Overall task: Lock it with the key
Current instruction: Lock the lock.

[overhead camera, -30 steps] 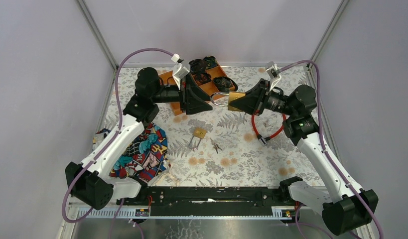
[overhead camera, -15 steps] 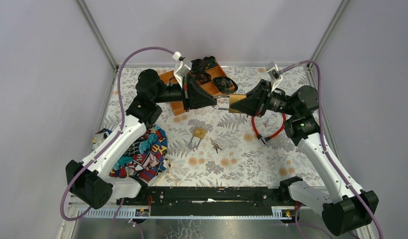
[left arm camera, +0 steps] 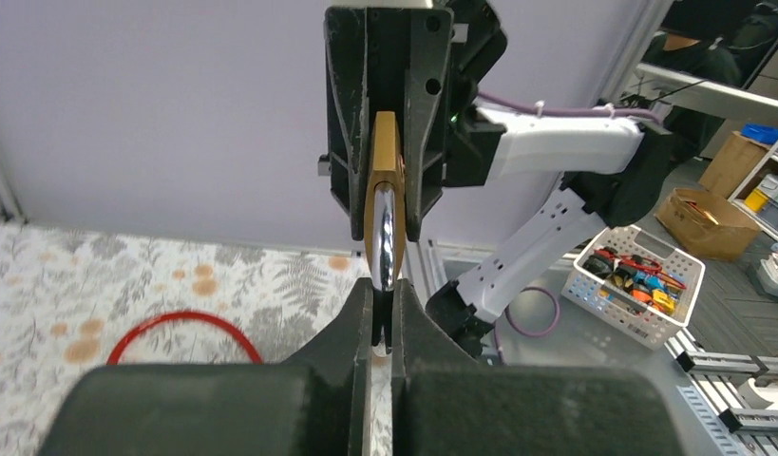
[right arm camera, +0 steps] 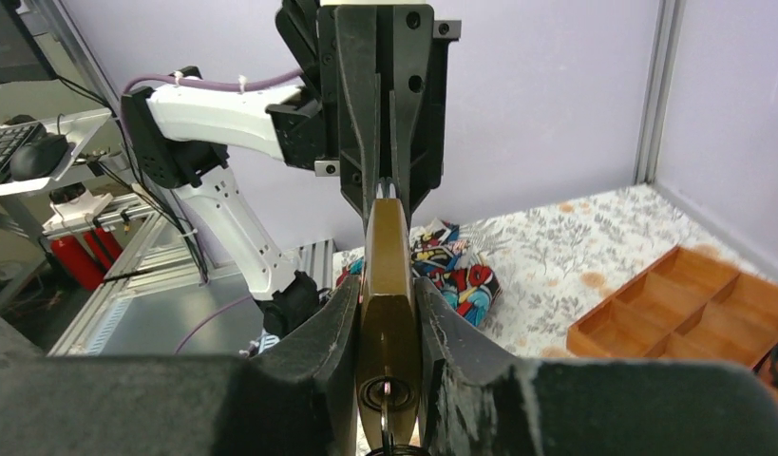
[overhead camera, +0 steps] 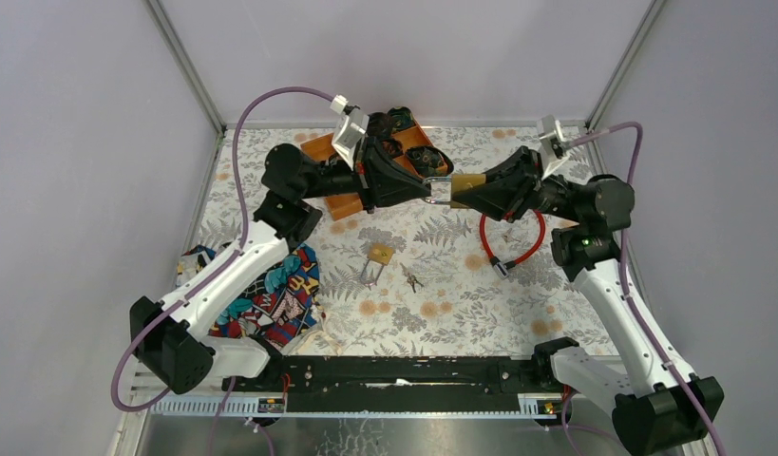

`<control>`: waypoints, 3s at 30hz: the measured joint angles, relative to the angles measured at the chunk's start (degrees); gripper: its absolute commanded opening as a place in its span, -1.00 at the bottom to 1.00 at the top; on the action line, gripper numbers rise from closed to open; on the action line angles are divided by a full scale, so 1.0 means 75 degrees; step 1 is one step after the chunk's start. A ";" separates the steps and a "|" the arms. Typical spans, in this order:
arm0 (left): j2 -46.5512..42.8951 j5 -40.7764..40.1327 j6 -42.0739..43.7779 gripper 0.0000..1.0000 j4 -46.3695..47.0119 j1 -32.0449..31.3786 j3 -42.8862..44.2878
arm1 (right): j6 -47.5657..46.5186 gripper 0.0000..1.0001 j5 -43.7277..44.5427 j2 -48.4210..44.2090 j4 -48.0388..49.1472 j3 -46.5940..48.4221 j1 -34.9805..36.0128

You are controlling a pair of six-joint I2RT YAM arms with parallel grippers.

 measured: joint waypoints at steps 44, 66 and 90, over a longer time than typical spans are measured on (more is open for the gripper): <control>0.0965 -0.2702 0.0082 -1.00 0.1396 -0.0740 0.0259 | 0.0058 -1.00 -0.0044 0.0224 -0.2608 0.1349 -0.0933; 0.1853 -0.3159 -0.0761 -1.00 0.2445 -0.0918 0.0769 | -0.1157 -1.00 0.0391 0.0839 -0.5345 0.3436 -0.1241; 0.3366 -0.1929 0.0583 -1.00 -0.0717 -0.0761 0.3567 | -0.3168 -1.00 0.1617 0.0787 -0.6030 0.3410 -0.1571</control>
